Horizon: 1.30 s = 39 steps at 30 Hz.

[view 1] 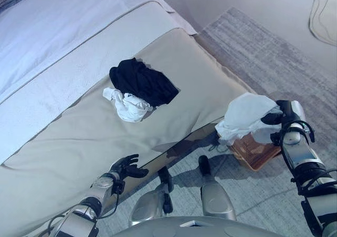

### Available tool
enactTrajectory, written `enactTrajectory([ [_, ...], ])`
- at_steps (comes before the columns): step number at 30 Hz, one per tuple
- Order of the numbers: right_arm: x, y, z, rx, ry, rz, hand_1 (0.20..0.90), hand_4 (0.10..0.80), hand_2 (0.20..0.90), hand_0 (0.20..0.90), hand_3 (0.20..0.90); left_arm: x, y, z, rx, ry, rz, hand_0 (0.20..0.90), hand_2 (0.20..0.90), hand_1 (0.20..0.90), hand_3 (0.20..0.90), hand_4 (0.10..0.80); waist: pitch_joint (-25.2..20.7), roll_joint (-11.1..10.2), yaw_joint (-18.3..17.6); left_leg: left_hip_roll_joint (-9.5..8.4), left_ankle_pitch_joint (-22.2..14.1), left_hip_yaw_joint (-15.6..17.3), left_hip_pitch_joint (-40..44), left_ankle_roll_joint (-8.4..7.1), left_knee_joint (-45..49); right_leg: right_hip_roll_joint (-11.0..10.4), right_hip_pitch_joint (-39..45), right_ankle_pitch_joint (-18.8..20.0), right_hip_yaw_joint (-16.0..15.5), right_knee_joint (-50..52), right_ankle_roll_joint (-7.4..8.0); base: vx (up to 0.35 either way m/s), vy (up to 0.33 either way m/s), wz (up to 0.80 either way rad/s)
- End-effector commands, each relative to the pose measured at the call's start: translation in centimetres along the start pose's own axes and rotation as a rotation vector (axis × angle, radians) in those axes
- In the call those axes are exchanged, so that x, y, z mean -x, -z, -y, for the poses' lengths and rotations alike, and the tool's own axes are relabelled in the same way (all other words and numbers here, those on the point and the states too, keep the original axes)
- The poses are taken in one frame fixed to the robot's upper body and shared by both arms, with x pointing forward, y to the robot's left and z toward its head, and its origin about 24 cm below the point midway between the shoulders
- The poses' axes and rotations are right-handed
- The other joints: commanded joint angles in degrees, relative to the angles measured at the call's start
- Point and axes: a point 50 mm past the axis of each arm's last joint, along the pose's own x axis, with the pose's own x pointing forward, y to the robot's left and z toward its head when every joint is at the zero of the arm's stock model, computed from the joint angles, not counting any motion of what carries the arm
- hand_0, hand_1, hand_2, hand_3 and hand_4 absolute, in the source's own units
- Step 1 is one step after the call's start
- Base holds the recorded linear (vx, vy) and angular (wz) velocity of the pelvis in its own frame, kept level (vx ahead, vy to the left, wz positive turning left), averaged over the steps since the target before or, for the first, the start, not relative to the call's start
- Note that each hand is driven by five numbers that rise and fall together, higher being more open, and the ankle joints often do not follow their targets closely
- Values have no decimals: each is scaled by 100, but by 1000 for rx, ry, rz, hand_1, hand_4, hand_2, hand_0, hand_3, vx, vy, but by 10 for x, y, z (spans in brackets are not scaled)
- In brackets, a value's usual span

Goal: Pick up the clothes from the bed and place them into the basket

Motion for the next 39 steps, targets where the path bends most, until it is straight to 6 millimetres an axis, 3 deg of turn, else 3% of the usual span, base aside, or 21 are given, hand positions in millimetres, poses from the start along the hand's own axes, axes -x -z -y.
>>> enactTrajectory([
  [1,-18,-27,60,36,272,67,300,100,300,300,200,-2,-25,-7,-25,3,105,900,900,900,900,800,-148,-267,105,-268,-518,-205,-164,60,493,79,-313,-408,-275,869,-363,-40,-21,14],
  [2,-19,-20,62,49,282,42,646,504,646,646,604,-2,-27,-6,-28,9,111,900,900,900,900,800,-139,-249,117,-264,-505,-215,-173,49,485,76,-314,-408,-297,859,-368,-37,-24,9],
  [3,-19,-16,64,60,285,18,900,800,900,900,900,-2,-29,-6,-30,12,116,900,900,900,900,800,-132,-240,126,-263,-492,-230,-182,41,477,79,-318,-407,-308,848,-374,-28,-24,8],
  [7,-21,-9,69,85,295,-37,900,800,900,900,900,-3,-36,-8,-40,20,129,900,900,900,900,800,-92,-223,160,-261,-468,-266,-228,14,479,81,-345,-400,-345,824,-388,-33,-31,6],
  [15,-23,-15,74,184,255,-54,900,800,900,900,900,-1,-45,-17,-33,2,149,900,900,900,900,800,58,-337,150,-241,-485,-306,-364,-8,593,127,-454,-318,-276,774,-409,-33,-13,4],
  [20,-14,-63,71,207,238,116,900,800,900,900,900,0,-40,-19,9,-23,143,900,900,900,900,800,107,-445,89,-240,-516,-329,-370,0,651,156,-474,-349,-183,849,-418,6,53,2],
  [24,-7,-88,70,242,214,230,900,800,900,900,900,1,-30,-15,31,-31,128,900,900,900,900,800,110,-542,144,-258,-533,-372,-352,26,656,152,-421,-368,-193,841,-417,38,81,3],
  [30,25,-162,47,133,68,596,900,800,900,900,900,3,-12,-13,78,-50,76,900,900,900,900,800,-14,-734,401,-330,-546,-540,-288,65,640,105,-241,-398,-343,777,-400,75,108,15],
  [33,27,-172,35,126,-9,634,900,800,900,900,900,3,-7,-12,94,-52,56,900,900,900,900,800,-89,-800,585,-368,-569,-669,-286,91,675,63,-167,-425,-445,773,-393,107,114,22],
  [39,-6,-162,30,177,11,452,900,800,900,900,900,3,-5,-13,58,-48,42,900,900,900,900,800,-35,-894,1225,-483,-593,-1014,-478,170,894,-82,-103,-468,-839,883,-366,89,103,45],
])
